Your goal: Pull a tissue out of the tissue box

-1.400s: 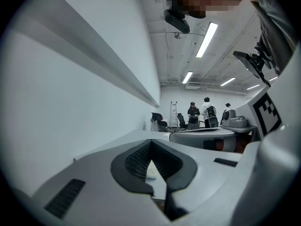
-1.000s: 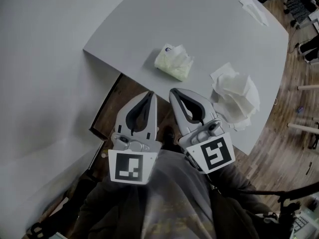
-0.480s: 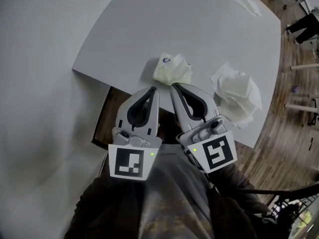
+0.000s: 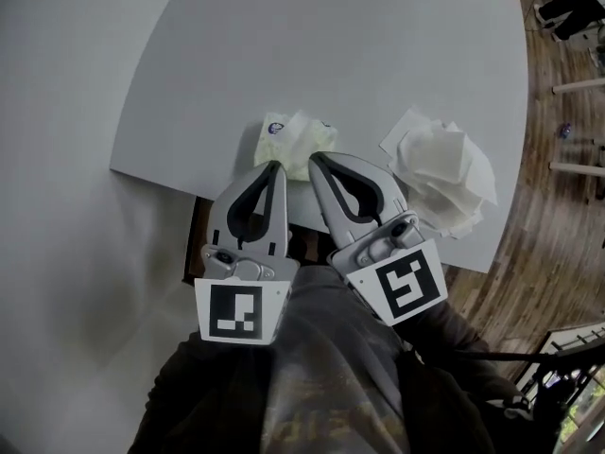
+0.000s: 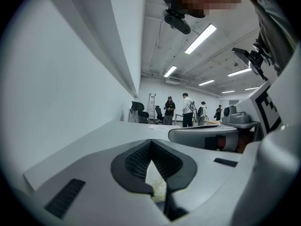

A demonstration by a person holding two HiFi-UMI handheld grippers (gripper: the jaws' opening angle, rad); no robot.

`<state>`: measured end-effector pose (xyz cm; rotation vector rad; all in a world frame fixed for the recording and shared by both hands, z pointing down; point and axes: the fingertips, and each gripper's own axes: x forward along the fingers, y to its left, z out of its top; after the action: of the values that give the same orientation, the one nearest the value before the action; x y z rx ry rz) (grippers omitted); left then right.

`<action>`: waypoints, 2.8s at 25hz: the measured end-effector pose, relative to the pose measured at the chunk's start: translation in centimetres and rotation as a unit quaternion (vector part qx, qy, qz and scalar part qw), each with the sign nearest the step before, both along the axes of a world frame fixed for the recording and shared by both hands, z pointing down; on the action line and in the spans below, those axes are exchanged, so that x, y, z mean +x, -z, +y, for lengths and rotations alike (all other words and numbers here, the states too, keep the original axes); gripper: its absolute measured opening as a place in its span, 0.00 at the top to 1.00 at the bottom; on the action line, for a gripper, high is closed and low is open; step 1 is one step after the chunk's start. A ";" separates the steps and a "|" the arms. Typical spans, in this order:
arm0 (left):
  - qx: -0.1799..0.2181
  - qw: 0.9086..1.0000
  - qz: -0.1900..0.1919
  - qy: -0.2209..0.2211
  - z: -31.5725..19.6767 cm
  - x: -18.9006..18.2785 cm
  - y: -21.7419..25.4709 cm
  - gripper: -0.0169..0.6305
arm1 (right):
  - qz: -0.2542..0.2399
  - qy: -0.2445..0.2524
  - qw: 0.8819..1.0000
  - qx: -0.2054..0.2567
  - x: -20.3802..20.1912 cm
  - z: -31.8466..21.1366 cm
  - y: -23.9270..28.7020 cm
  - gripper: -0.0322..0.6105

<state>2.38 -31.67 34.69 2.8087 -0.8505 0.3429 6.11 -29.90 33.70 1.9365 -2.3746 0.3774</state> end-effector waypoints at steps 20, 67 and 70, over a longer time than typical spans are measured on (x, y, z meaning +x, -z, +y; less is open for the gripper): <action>-0.051 0.997 -0.051 0.040 -3.1 5.2 -6.7 0.98 | -0.060 0.119 0.986 -0.099 3.9 -1.5 -10.0 0.67; 0.119 0.984 0.116 0.058 -2.1 -3.9 14.8 0.98 | 0.068 0.011 0.989 0.130 -0.8 0.1 16.7 0.95; 0.123 0.984 0.115 0.052 -2.2 -3.3 15.1 0.98 | 0.073 0.020 0.990 0.122 -0.9 -0.5 15.8 0.95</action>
<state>-0.93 -33.90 19.63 2.9303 -1.0429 -0.1082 5.17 -30.39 17.89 1.9292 -2.4552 -0.0589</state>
